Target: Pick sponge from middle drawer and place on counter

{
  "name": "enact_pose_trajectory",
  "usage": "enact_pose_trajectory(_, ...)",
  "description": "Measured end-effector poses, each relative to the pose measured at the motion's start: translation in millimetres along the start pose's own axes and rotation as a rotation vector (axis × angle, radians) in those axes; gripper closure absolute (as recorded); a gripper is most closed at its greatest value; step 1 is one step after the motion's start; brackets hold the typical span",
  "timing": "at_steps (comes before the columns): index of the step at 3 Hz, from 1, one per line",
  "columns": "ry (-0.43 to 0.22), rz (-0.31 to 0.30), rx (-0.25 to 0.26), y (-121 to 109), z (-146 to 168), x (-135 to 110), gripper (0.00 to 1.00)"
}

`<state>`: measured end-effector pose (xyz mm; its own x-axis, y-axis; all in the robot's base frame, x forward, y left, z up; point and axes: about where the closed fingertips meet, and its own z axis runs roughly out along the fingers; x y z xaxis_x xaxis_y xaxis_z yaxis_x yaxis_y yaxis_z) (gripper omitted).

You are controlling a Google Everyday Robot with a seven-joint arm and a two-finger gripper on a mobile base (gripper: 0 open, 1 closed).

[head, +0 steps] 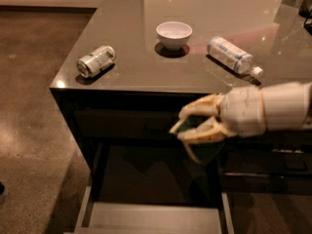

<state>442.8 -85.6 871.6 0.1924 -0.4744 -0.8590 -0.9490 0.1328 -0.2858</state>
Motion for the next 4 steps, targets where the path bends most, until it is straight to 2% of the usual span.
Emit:
enact_pose_trajectory(1,0.036,0.041,0.026,-42,-2,-35,1.0)
enact_pose_trajectory(2,0.06,0.123,0.057,-92,3,-50,1.0)
enact_pose_trajectory(3,0.08,0.226,0.068,-145,22,-57,1.0)
enact_pose_trajectory(4,0.096,0.333,0.047,-197,70,-56,1.0)
